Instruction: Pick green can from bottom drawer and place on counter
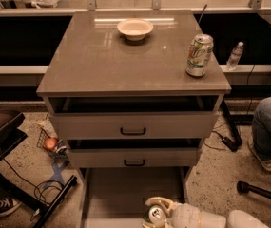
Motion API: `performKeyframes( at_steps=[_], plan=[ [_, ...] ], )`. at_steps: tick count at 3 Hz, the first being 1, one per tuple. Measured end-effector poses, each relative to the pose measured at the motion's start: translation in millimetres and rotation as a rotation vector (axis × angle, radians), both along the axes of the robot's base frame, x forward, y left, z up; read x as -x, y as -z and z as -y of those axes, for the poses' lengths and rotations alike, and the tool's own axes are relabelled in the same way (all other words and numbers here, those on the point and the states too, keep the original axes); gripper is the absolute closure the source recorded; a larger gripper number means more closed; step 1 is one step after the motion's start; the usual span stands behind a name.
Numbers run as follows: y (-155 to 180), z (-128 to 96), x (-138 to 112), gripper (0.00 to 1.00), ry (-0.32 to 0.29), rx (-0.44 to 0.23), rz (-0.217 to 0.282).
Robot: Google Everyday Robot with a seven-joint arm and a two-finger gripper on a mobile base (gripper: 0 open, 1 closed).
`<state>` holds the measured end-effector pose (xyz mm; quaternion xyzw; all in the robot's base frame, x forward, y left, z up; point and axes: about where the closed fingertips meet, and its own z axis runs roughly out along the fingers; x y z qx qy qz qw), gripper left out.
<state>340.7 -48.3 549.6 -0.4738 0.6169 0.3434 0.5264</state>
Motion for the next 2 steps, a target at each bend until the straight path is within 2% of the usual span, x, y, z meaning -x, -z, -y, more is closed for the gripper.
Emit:
performKeyframes(
  at_steps=[1,2],
  plan=[
    [-77.5,-4.5,-44.9,1.0,0.098,0.043,-0.051],
    [-153.3,0.3,-101.1,1.0,0.195,0.107,-0.126]
  ],
)
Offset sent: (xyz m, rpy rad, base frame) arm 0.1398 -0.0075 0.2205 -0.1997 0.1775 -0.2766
